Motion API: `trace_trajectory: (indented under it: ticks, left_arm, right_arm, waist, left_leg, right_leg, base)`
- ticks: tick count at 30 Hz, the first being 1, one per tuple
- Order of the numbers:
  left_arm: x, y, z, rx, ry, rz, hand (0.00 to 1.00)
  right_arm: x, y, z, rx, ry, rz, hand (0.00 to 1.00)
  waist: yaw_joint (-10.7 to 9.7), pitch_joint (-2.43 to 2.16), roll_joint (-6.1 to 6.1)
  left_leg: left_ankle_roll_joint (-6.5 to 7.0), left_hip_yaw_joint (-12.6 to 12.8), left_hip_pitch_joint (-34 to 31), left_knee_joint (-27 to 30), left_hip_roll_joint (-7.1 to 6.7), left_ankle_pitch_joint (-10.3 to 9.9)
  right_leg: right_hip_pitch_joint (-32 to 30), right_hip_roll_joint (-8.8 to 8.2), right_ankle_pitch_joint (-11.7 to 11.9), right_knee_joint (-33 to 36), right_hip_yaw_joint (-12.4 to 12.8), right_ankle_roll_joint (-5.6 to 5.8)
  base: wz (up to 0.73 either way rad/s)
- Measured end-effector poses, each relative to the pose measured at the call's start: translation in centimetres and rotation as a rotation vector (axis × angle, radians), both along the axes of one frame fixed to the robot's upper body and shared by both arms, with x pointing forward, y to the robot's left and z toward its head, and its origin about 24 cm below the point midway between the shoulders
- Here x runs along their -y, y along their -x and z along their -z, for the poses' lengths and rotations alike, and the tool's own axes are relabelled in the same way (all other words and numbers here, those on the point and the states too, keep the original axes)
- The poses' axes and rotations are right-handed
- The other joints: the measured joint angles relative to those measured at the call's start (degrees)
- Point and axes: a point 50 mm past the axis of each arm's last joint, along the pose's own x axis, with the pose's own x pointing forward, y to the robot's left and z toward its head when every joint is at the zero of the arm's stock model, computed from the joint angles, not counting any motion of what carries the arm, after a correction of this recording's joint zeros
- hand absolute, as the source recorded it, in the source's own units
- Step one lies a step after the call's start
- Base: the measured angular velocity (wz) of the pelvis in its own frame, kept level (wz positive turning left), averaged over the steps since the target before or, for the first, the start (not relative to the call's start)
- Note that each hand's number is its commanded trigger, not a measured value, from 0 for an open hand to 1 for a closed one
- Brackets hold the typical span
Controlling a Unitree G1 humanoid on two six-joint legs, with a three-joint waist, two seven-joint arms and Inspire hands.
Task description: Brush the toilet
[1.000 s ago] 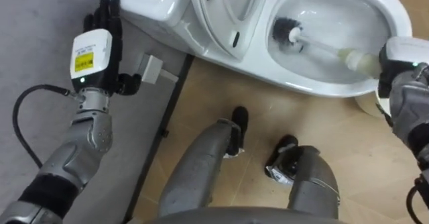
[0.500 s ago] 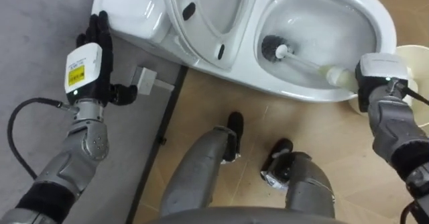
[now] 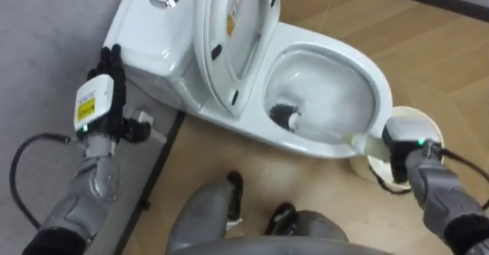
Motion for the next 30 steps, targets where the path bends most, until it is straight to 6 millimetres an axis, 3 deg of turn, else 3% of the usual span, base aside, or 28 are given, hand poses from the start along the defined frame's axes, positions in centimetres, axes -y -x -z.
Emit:
trace_trajectory:
  ticks: [1,5,10,14,16,19,25,30]
  left_arm:
    - [0.0,0.8,0.4,-0.025,0.007,-0.005,0.00]
    - [0.5,2.8,1.2,-0.068,0.054,-0.037,0.00]
    - [0.8,6.2,2.4,-0.140,0.101,-0.108,0.00]
    - [0.7,7.1,2.7,-0.142,0.150,-0.177,0.00]
    - [0.7,8.0,2.9,-0.134,0.248,-0.251,0.00]
    - [0.1,9.4,3.7,-0.122,0.416,-0.429,0.00]
    - [-0.7,12.2,5.2,-0.140,0.652,-0.695,0.00]
    - [-1.0,14.5,6.7,-0.205,0.728,-0.818,0.00]
  right_arm:
    - [-0.1,1.1,0.5,-0.022,-0.012,0.011,1.00]
    - [-0.2,3.9,1.7,-0.068,-0.061,0.091,1.00]
    - [-0.9,7.4,3.0,-0.108,-0.190,0.245,1.00]
    - [-1.4,9.2,3.7,-0.131,-0.278,0.356,1.00]
    - [-1.4,10.1,4.2,-0.136,-0.341,0.455,1.00]
    - [-1.7,10.6,4.5,-0.108,-0.395,0.556,1.00]
    - [-0.7,12.3,5.0,-0.058,-0.449,0.780,1.00]
    - [-0.3,13.4,5.2,0.035,-0.475,0.956,1.00]
  waist:
    - [0.0,-0.55,-0.32]
    - [-0.3,-0.89,-0.46]
    - [-1.5,-1.34,-0.62]
    - [-2.0,-1.27,-0.91]
    - [-3.0,-0.94,-1.30]
    - [-3.1,-0.86,-1.78]
    - [-3.0,-0.89,-2.62]
    - [-3.8,-0.88,-2.66]
  left_leg:
    - [0.04,0.1,1.8,-1.0,-0.27,0.0]
    - [-0.14,-1.2,6.3,-2.7,-0.67,-0.8]
    - [-0.42,-1.0,12.0,-5.5,-0.88,-1.6]
    - [-0.49,-1.0,14.1,-6.9,-1.56,-1.6]
    - [-0.53,-1.0,15.7,-7.7,-1.56,-1.6]
    - [-0.54,-0.1,18.2,-9.3,-1.66,-1.6]
    - [-1.07,1.2,20.7,-10.2,-1.58,-2.1]
    - [-1.03,1.8,21.1,-10.1,-1.54,-2.8]
  right_leg:
    - [1.7,0.02,0.0,-0.9,0.1,0.19]
    - [7.0,0.93,0.6,-4.9,-0.3,0.82]
    - [13.3,1.61,1.4,-9.7,-0.4,1.36]
    - [15.2,1.59,1.4,-10.9,-0.2,1.43]
    - [16.8,1.61,1.5,-11.9,0.3,1.53]
    - [18.3,1.62,1.5,-12.6,1.7,1.54]
    - [20.1,1.77,1.6,-13.8,3.6,1.75]
    - [20.3,1.94,1.6,-13.9,4.1,1.87]
  base:
    - [0.00]
    - [0.06]
    - [0.00]
    - [0.00]
    - [-0.07]
    - [-0.25]
    - [-0.17]
    - [-0.05]
